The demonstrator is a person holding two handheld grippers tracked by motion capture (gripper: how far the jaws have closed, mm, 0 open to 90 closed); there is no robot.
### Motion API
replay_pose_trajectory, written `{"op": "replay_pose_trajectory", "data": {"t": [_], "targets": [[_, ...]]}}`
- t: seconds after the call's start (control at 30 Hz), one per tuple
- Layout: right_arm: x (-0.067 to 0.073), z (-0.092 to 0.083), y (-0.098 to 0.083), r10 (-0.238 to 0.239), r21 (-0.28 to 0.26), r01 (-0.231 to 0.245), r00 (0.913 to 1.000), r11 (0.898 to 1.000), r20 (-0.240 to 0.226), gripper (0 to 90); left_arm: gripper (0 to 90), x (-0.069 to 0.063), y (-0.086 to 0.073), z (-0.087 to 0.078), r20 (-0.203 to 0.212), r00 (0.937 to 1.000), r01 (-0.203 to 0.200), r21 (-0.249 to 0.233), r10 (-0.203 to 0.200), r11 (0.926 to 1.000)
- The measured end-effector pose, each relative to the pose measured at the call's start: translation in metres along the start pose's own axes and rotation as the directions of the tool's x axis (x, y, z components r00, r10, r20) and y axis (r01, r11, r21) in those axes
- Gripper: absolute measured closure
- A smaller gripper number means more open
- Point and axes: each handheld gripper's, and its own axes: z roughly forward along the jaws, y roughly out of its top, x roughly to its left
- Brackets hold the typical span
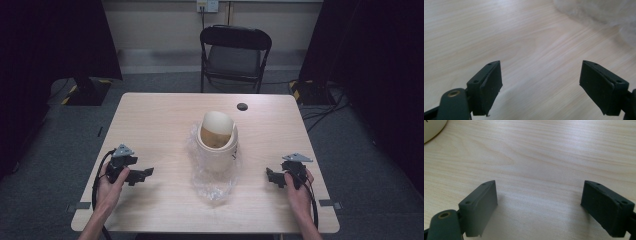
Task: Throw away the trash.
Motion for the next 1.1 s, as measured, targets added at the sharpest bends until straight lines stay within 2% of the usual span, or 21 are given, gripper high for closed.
{"op": "replay_pose_trajectory", "data": {"t": [0.1,0.2,0.3,0.43,0.57,0.67,0.77,0.83,1.0,1.1], "targets": [[0.000,0.000,0.000,0.000,0.000,0.000,1.0000,1.000,0.000,12.5,17.6,0.007,-0.013,0.001,0.006,0.9995,0.031,0.009,-0.031,0.9995],[0.000,0.000,0.000,-0.001,0.000,0.001,1.0000,1.000,0.000,12.6,17.7,0.011,-0.022,0.003,-0.037,0.9987,0.037,0.027,-0.036,0.9989],[0.000,0.000,0.000,-0.001,-0.001,0.001,1.0000,1.000,0.000,12.5,17.8,0.014,-0.028,0.003,-0.048,0.9973,0.057,0.022,-0.056,0.9982],[0.000,0.000,0.000,-0.001,-0.001,0.001,1.0000,1.000,0.000,12.6,17.5,0.014,-0.037,0.008,-0.065,0.9968,0.049,0.055,-0.046,0.9973],[0.000,0.000,0.000,0.000,0.000,0.000,1.0000,1.000,0.000,12.6,16.1,0.012,-0.039,0.010,-0.083,0.9963,0.027,0.052,-0.023,0.9983],[0.000,0.000,0.000,-0.001,0.000,0.001,1.0000,1.000,0.001,12.6,14.7,0.008,-0.042,0.013,-0.117,0.9931,0.013,0.029,-0.010,0.9995],[0.000,0.000,0.000,-0.001,-0.001,0.001,1.0000,1.000,0.000,12.6,12.8,0.009,-0.044,0.014,-0.123,0.9924,0.005,0.010,-0.004,0.9999],[0.000,0.000,0.000,0.000,0.000,0.000,1.0000,1.000,0.000,12.6,11.2,0.008,-0.046,0.016,-0.121,0.9925,0.017,-0.020,-0.019,0.9997],[0.000,0.000,0.000,-0.001,-0.001,0.001,1.0000,1.000,0.000,12.5,10.5,0.009,-0.046,0.016,-0.125,0.9922,0.004,-0.011,-0.005,0.9999],[0.000,0.000,0.000,-0.001,-0.001,0.001,1.0000,1.000,0.000,12.6,9.6,0.009,-0.046,0.017,-0.121,0.9925,0.009,-0.010,-0.010,0.9999]]}}
